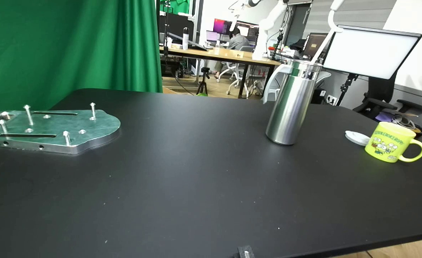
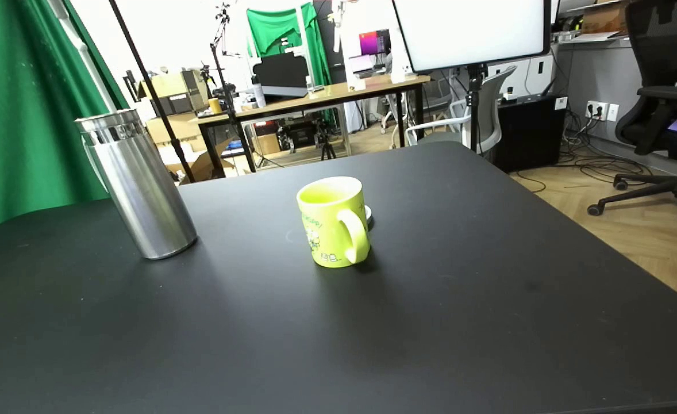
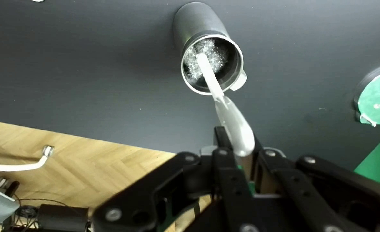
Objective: Stir the contents in the flusk.
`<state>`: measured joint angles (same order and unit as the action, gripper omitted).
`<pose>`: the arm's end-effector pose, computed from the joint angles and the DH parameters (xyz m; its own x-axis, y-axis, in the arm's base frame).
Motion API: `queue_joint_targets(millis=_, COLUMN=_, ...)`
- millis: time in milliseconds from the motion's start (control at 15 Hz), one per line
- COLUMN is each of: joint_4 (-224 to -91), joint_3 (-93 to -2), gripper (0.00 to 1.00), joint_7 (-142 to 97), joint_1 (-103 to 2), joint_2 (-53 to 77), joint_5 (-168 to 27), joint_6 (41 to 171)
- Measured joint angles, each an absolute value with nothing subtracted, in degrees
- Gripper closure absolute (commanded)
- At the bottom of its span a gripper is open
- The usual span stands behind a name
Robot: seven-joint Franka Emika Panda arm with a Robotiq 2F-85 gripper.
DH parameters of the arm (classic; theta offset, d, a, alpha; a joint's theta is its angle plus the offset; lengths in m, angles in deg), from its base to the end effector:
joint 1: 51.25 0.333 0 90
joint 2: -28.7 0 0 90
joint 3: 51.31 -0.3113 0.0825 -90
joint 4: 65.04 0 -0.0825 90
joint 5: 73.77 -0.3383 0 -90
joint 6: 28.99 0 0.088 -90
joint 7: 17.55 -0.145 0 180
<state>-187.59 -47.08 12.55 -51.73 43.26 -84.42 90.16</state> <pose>0.4633 -0.0247 0.5051 0.9053 0.3392 0.2558 0.3686 -0.9265 -0.0759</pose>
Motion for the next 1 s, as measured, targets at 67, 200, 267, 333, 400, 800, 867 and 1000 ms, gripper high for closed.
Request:
queue_joint_targets(millis=67, joint_4=-187.7, joint_3=-47.1, gripper=0.96, joint_7=12.5, joint_1=-51.6, joint_2=42.5, joint_5=-84.1, joint_6=90.2)
queue_joint_targets(millis=200, joint_4=-187.9, joint_3=-47.2, gripper=0.96, joint_7=12.5, joint_1=-51.2, joint_2=40.1, joint_5=-83.9, joint_6=90.3)
queue_joint_targets(millis=267, joint_4=-188.0, joint_3=-47.3, gripper=0.96, joint_7=12.5, joint_1=-51.1, joint_2=38.8, joint_5=-83.9, joint_6=90.4)
queue_joint_targets(millis=333, joint_4=-188.0, joint_3=-47.4, gripper=0.96, joint_7=12.5, joint_1=-51.0, joint_2=37.5, joint_5=-83.9, joint_6=90.6)
queue_joint_targets(millis=400, joint_4=-188.1, joint_3=-47.6, gripper=0.96, joint_7=12.5, joint_1=-50.9, joint_2=36.2, joint_5=-83.9, joint_6=90.8)
queue_joint_targets(millis=800, joint_4=-188.2, joint_3=-49.1, gripper=0.96, joint_7=12.5, joint_1=-50.7, joint_2=31.4, joint_5=-83.8, joint_6=91.5)
queue_joint_targets(millis=867, joint_4=-188.2, joint_3=-49.3, gripper=0.96, joint_7=12.5, joint_1=-50.7, joint_2=30.8, joint_5=-83.8, joint_6=91.5)
queue_joint_targets(millis=1000, joint_4=-188.2, joint_3=-49.7, gripper=0.96, joint_7=12.5, joint_1=-50.6, joint_2=30.1, joint_5=-83.8, joint_6=91.5)
